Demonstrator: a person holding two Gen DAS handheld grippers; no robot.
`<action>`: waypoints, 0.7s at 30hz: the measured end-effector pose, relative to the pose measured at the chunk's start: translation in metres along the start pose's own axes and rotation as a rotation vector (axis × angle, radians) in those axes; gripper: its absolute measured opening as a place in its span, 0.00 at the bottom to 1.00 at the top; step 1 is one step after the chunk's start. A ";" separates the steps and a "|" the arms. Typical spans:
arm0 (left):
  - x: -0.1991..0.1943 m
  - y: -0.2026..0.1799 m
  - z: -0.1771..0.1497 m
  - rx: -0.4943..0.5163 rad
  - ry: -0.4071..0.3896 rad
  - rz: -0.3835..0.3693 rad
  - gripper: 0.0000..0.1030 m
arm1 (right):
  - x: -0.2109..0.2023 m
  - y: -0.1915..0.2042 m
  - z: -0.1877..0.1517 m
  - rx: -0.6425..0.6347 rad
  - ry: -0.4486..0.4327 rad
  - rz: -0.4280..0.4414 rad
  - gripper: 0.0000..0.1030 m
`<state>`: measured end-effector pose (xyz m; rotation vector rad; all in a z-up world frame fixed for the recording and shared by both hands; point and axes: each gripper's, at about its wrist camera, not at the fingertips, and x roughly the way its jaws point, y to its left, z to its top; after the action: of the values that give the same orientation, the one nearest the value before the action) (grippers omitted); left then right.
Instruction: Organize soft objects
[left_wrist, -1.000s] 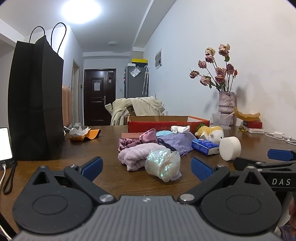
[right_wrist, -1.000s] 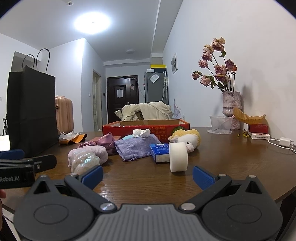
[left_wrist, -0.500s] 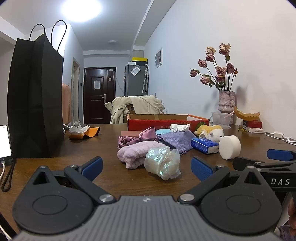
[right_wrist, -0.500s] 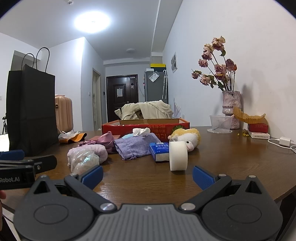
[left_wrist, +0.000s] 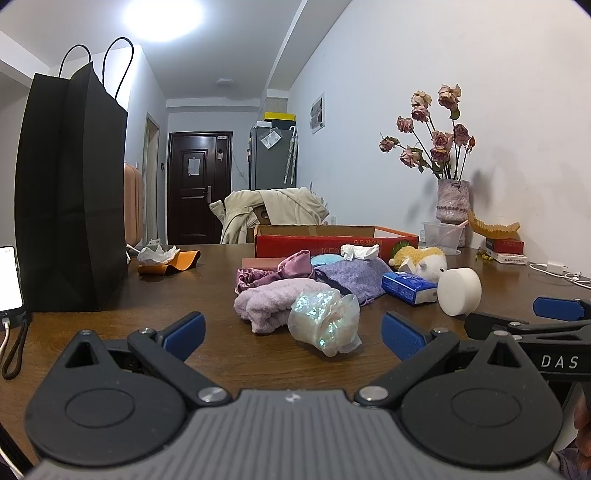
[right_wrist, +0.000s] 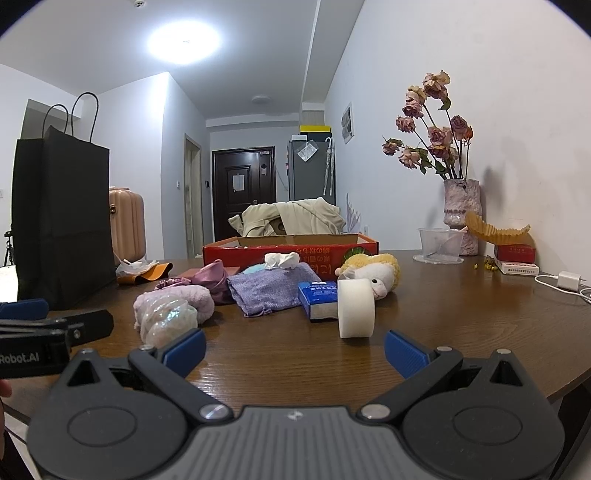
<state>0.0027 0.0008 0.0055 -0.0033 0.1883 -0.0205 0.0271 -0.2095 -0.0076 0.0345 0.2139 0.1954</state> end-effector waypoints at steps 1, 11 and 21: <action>0.000 0.000 0.000 0.000 0.000 0.000 1.00 | 0.000 0.000 0.000 0.000 -0.001 -0.001 1.00; 0.001 0.000 -0.001 -0.009 0.005 -0.007 1.00 | 0.002 0.000 -0.002 0.002 0.006 -0.001 1.00; 0.001 -0.002 -0.002 -0.007 0.011 -0.014 1.00 | 0.003 0.000 -0.001 0.002 0.012 0.000 1.00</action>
<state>0.0037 -0.0008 0.0034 -0.0113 0.1998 -0.0335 0.0293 -0.2088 -0.0094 0.0349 0.2259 0.1957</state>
